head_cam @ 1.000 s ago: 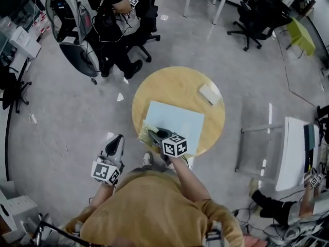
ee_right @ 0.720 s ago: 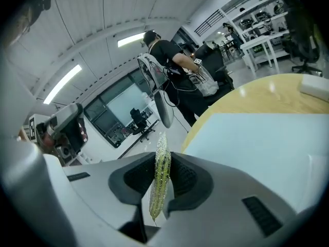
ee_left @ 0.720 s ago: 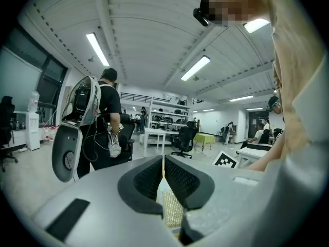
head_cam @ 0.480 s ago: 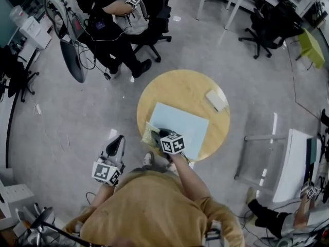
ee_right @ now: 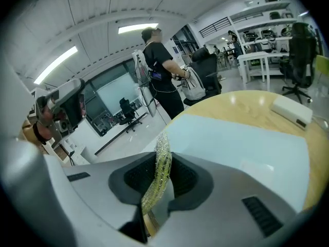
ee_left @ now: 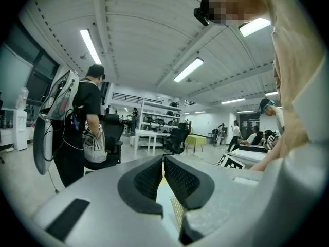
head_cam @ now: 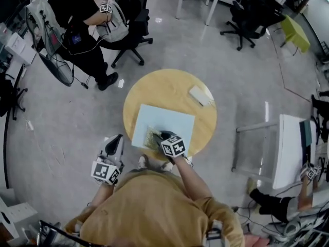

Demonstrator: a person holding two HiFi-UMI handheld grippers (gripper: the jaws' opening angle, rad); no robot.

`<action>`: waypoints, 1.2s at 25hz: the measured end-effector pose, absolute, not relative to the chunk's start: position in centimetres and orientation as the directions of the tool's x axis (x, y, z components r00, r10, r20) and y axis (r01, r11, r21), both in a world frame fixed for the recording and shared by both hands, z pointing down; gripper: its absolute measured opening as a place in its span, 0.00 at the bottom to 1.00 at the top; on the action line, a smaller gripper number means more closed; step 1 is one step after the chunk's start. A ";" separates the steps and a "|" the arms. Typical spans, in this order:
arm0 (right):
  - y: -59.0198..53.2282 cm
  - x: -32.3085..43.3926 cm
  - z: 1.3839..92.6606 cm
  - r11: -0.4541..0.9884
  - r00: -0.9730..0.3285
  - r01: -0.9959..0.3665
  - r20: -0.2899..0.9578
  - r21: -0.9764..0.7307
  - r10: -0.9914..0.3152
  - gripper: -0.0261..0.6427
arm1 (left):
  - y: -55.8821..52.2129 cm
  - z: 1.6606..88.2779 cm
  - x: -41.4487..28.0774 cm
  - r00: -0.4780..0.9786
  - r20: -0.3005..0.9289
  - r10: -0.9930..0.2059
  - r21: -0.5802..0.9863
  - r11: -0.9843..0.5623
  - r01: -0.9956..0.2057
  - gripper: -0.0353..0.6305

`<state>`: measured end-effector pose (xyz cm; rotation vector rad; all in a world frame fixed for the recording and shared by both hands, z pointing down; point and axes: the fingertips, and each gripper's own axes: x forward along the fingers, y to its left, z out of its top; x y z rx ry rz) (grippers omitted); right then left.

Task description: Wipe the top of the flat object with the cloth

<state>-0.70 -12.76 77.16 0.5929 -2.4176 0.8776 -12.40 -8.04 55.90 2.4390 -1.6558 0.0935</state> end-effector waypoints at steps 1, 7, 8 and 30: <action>-12.6 0.6 77.0 0.694 -0.774 -0.559 0.587 -0.453 -0.240 0.13 | -8.2 55.7 -11.6 0.388 0.155 -0.908 0.122 -0.373 -0.920 0.08; -11.8 8.2 77.2 0.645 -0.714 -0.646 0.622 -0.409 -0.321 0.13 | -9.7 55.5 -8.9 0.465 0.135 -0.875 0.123 -0.451 -0.884 0.08; -11.7 9.5 77.4 0.630 -0.702 -0.663 0.628 -0.405 -0.336 0.13 | -9.9 55.6 -8.3 0.478 0.132 -0.868 0.123 -0.464 -0.877 0.07; -9.7 25.6 75.8 0.439 -0.509 -0.849 0.679 -0.295 -0.529 0.13 | -12.1 55.8 -2.5 0.590 0.116 -0.799 0.126 -0.577 -0.807 0.08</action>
